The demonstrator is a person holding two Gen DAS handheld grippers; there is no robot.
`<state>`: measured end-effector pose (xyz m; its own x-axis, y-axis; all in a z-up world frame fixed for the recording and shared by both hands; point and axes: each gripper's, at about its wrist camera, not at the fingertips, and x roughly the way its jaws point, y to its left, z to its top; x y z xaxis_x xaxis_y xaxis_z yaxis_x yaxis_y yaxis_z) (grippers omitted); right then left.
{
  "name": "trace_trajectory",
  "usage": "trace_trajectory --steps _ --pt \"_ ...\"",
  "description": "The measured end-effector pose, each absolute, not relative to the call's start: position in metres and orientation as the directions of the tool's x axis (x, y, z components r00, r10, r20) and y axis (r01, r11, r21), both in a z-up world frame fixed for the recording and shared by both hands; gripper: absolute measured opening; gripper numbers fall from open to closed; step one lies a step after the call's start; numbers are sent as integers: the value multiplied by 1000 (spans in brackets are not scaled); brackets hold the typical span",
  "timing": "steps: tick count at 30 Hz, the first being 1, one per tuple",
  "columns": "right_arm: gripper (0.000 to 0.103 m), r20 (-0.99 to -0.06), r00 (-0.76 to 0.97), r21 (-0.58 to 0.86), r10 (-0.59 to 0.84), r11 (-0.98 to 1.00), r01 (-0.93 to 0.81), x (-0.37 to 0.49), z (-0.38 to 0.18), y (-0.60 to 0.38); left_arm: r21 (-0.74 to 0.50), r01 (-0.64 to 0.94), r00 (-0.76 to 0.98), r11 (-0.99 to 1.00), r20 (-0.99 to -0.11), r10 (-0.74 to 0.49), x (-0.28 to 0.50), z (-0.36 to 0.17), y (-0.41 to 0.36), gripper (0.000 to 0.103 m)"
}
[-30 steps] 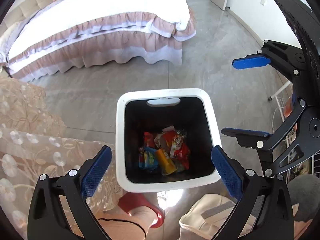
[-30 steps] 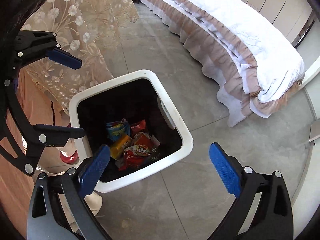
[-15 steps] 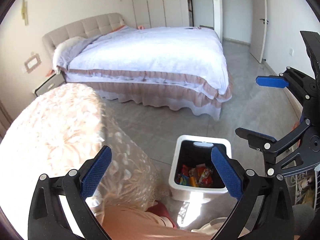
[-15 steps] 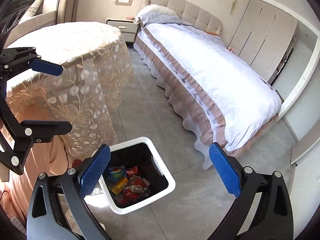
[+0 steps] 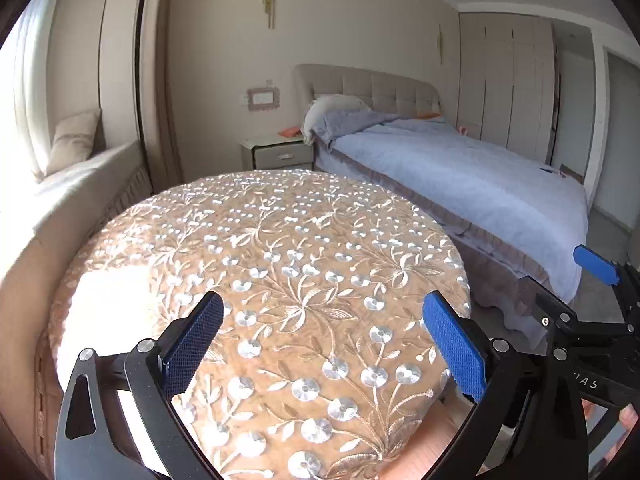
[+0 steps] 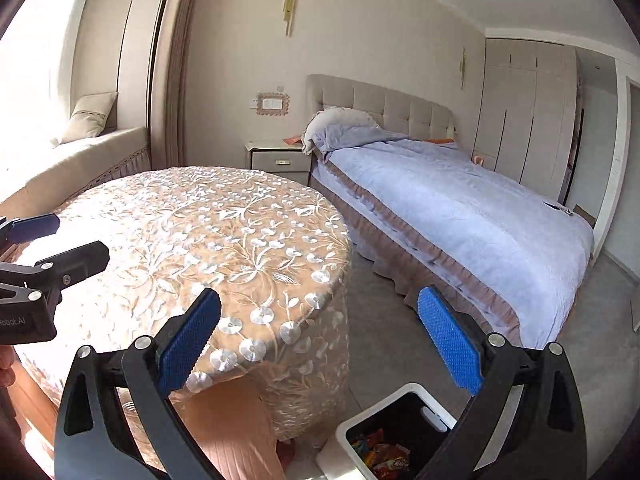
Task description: Collect trash
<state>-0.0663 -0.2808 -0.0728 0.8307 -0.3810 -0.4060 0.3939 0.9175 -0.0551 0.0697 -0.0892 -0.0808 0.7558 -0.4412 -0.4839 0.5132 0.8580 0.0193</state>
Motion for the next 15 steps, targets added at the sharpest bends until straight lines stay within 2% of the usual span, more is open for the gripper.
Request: trace_trajectory --steps 2,6,11,15 --pt "98 -387 853 -29 -351 929 369 -59 -65 -265 35 462 787 886 -476 -392 72 -74 -69 98" --pt "98 -362 882 -11 -303 947 321 -48 -51 -235 -2 432 797 902 -467 -383 71 -67 -34 98" --pt "98 -337 895 -28 -293 953 301 -34 -36 -193 22 393 828 919 -445 -343 62 -59 -4 98" --pt "98 -295 903 -30 -312 948 318 -37 -32 -165 -23 387 824 922 -439 -358 61 -59 19 98"
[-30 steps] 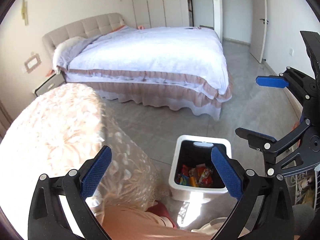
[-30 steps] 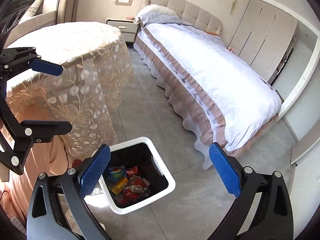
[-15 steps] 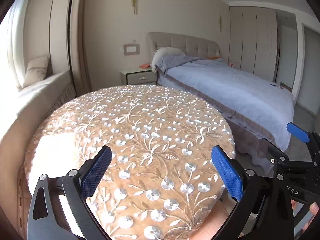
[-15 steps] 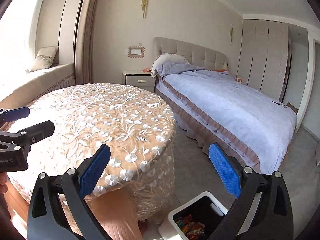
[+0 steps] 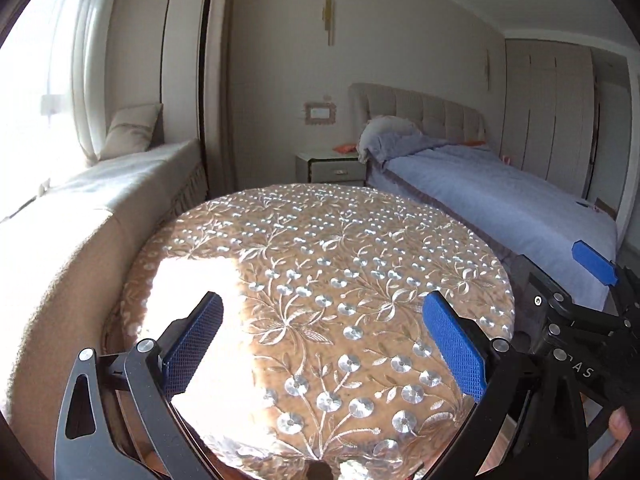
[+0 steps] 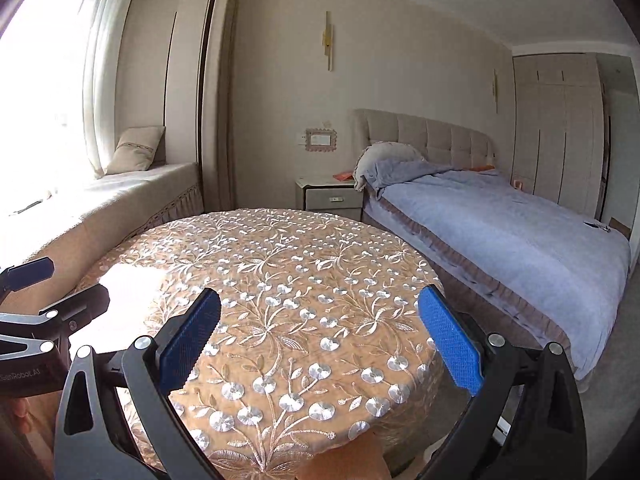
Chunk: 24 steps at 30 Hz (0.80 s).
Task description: Collect trash
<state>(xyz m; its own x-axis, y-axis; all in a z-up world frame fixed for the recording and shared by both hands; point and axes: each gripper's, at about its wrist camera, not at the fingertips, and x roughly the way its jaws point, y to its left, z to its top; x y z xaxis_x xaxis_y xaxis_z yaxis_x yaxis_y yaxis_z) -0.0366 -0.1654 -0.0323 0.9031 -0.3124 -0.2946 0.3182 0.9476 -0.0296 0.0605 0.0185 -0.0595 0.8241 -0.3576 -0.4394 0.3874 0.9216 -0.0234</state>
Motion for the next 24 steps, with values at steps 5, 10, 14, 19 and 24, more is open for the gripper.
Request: trace_trajectory --steps 5,10,14,19,24 --pt "98 -288 903 -39 -319 946 322 -36 -30 -138 -17 351 842 936 -431 -324 54 -63 40 98" --pt "98 -257 900 -84 -352 936 342 -39 -31 -114 -29 354 850 935 -406 -334 44 -61 61 98" --pt "98 -240 892 -124 -382 924 362 -45 -31 -95 -34 349 864 936 -375 -336 33 -57 73 98" --pt "98 -220 890 -127 -400 916 381 -53 -29 -85 -7 330 890 944 -332 -313 24 -47 80 98" --pt "98 -228 897 -94 -380 925 368 -58 -23 -86 -5 328 894 945 -320 -312 19 -43 84 98"
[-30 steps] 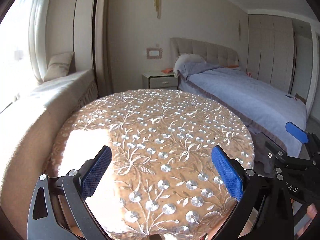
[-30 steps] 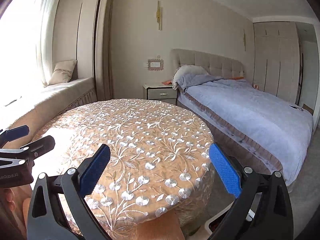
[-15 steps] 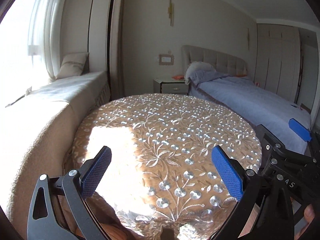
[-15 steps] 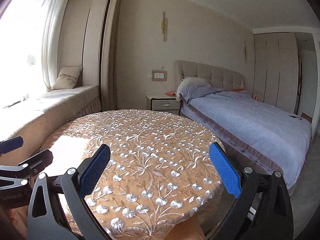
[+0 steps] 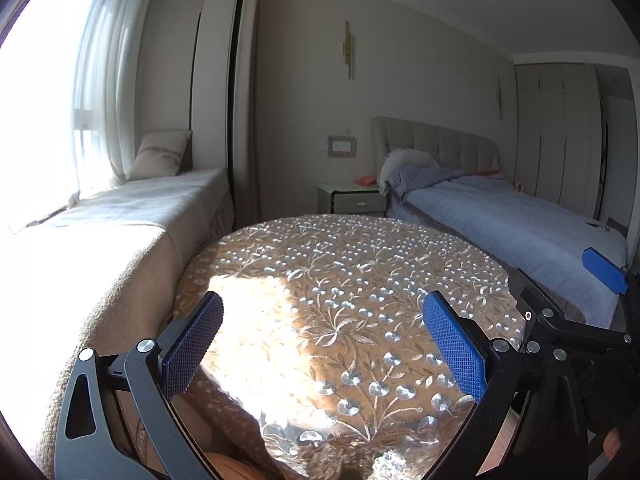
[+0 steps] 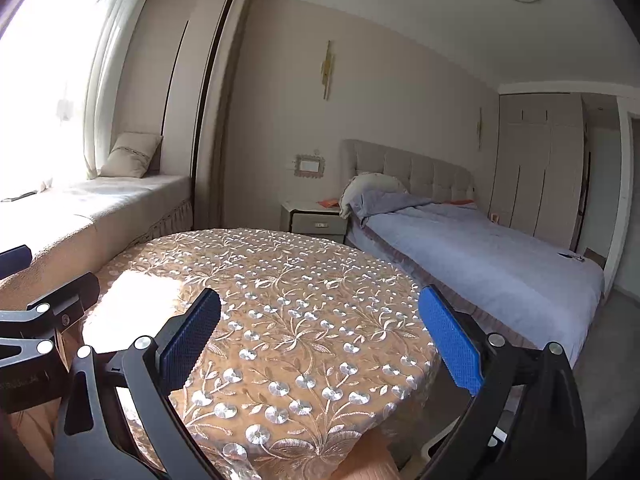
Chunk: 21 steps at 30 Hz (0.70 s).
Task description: Collect trash
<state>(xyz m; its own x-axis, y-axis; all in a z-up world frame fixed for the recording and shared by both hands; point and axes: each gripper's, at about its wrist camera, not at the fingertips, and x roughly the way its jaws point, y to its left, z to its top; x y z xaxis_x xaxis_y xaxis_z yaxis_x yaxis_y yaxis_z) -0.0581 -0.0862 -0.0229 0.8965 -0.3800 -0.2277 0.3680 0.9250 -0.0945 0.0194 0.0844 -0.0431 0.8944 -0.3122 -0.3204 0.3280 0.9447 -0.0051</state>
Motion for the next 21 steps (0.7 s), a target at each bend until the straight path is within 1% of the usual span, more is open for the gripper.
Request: trace_trajectory --steps 5,12,21 --pt "98 -223 895 -99 -388 922 375 -62 -23 -86 8 331 895 944 -319 -312 17 -43 81 98" --pt "98 -263 891 -62 -370 928 367 -62 -22 -92 7 336 894 942 -318 -317 15 -43 77 98" --pt "98 -267 890 -57 -369 928 368 -63 -21 -90 9 319 907 948 -293 -303 13 -42 79 98"
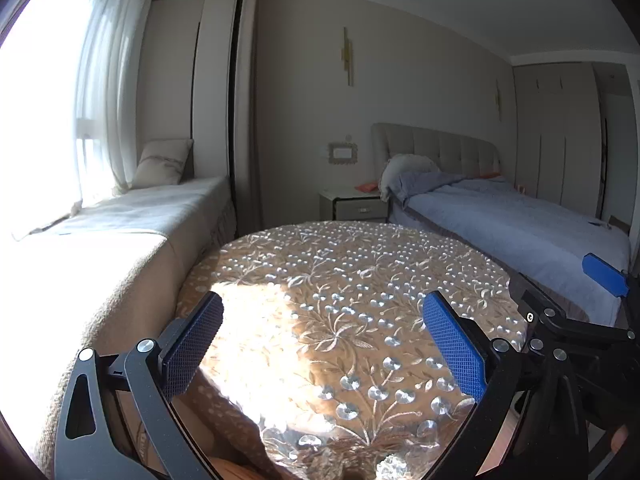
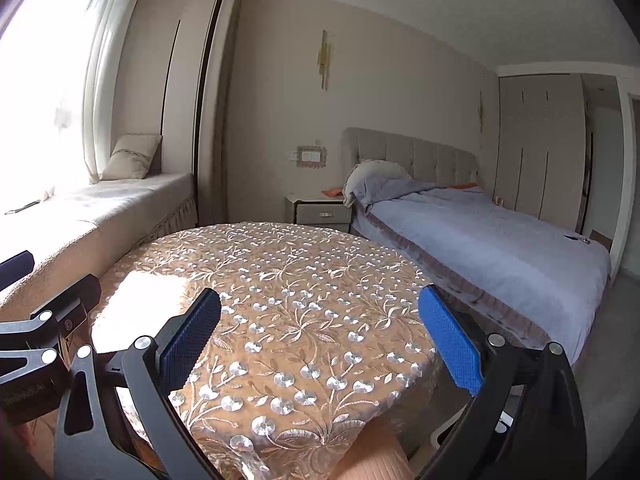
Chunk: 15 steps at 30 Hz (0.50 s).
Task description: Collect trash
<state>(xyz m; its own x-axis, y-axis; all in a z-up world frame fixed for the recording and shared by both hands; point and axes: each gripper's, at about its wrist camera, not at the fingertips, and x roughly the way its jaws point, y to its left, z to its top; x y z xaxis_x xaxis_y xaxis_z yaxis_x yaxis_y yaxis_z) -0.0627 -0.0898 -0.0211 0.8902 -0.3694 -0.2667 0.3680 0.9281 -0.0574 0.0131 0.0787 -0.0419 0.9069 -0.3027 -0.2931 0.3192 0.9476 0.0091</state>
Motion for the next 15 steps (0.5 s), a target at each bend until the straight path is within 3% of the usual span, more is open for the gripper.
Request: trace_trajectory --steps 15 --pt "98 -254 890 -65 -380 924 376 -62 -19 -89 -3 317 908 949 -288 -304 14 -40 82 98"
